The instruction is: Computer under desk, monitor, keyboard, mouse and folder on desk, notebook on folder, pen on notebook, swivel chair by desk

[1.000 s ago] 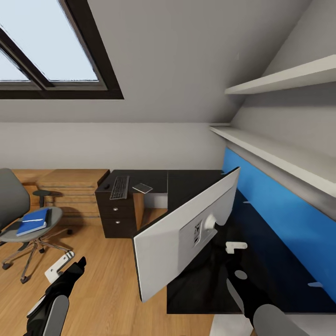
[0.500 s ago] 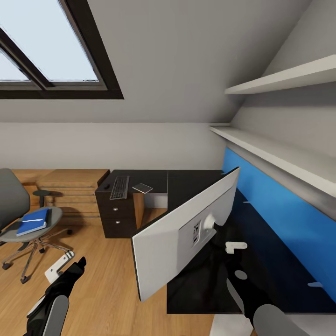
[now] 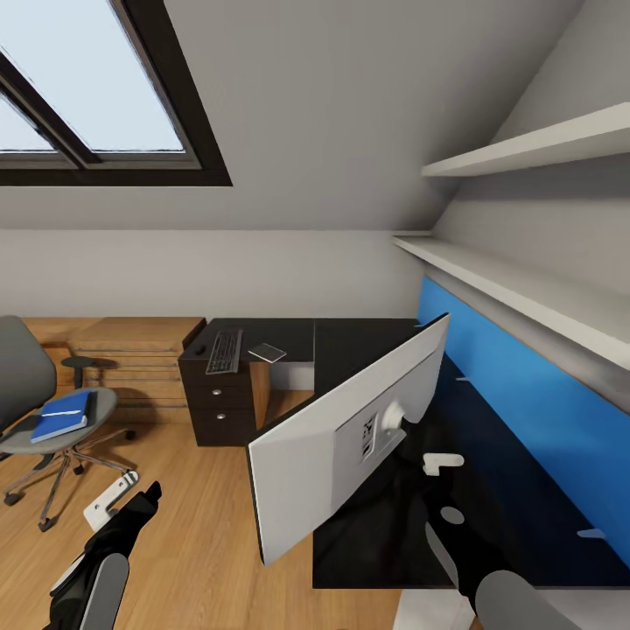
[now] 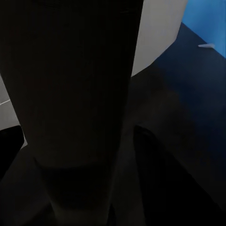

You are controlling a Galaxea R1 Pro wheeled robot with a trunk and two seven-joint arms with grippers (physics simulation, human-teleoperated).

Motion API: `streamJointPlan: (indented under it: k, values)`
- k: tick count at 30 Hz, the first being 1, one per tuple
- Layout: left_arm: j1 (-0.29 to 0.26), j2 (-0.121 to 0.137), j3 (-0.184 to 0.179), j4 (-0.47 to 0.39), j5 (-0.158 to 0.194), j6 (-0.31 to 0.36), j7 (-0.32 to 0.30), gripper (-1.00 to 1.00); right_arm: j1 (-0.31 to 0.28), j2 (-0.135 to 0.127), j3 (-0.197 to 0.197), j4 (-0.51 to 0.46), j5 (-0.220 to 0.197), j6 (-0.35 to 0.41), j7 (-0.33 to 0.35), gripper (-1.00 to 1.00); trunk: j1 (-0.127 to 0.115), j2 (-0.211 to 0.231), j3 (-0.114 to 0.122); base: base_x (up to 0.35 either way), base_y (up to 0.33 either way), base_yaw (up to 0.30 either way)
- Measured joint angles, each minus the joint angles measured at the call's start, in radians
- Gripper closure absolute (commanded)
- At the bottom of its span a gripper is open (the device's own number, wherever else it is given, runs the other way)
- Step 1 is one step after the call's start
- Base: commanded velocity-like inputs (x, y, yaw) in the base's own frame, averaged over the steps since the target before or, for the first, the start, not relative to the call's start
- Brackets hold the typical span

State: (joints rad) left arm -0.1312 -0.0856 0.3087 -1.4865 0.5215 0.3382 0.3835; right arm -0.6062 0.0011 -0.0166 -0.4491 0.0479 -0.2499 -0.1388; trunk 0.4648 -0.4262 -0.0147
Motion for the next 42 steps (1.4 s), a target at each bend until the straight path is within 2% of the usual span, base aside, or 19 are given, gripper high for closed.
streamJointPlan:
  k: [9, 42]
  values:
    - [0.0, 0.002, -0.002, 0.0, 0.0, 0.0, -0.002, -1.0, 0.0, 0.0, -0.001, -0.002, -0.002, -0.001, -0.001, 1.0, 0.0, 0.0, 0.0, -0.048, -0.083, 0.0]
    - [0.0, 0.002, -0.002, 0.0, 0.0, 0.001, -0.003, -1.0, 0.0, 0.0, -0.001, -0.001, 0.0, -0.001, -0.004, 1.0, 0.0, 0.0, 0.0, -0.021, -0.197, 0.0]
